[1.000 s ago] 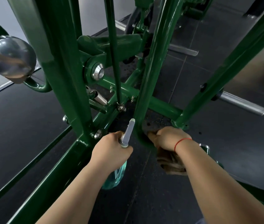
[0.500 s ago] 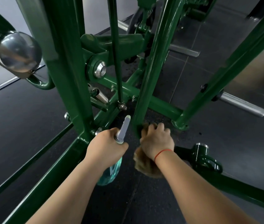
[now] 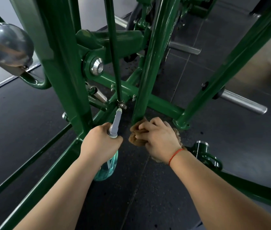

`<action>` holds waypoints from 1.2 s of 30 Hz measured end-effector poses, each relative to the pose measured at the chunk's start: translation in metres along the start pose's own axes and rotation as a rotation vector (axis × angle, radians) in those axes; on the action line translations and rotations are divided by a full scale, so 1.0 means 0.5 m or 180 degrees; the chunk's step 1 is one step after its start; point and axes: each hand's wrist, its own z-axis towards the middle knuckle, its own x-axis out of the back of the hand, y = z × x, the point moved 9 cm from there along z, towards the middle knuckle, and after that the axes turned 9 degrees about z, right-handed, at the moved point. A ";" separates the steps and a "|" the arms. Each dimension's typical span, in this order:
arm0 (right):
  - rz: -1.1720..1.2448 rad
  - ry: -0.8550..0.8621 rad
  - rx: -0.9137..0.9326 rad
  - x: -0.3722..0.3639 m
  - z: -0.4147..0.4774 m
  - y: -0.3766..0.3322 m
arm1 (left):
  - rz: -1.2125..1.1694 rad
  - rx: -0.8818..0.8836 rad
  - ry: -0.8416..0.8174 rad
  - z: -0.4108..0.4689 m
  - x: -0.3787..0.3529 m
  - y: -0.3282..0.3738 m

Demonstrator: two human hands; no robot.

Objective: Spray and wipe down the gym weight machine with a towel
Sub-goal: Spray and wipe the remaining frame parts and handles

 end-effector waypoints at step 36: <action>-0.0041 -0.2198 -0.0691 -0.024 -0.067 0.084 | 0.0172 -0.0389 -0.0511 -0.031 -0.058 0.057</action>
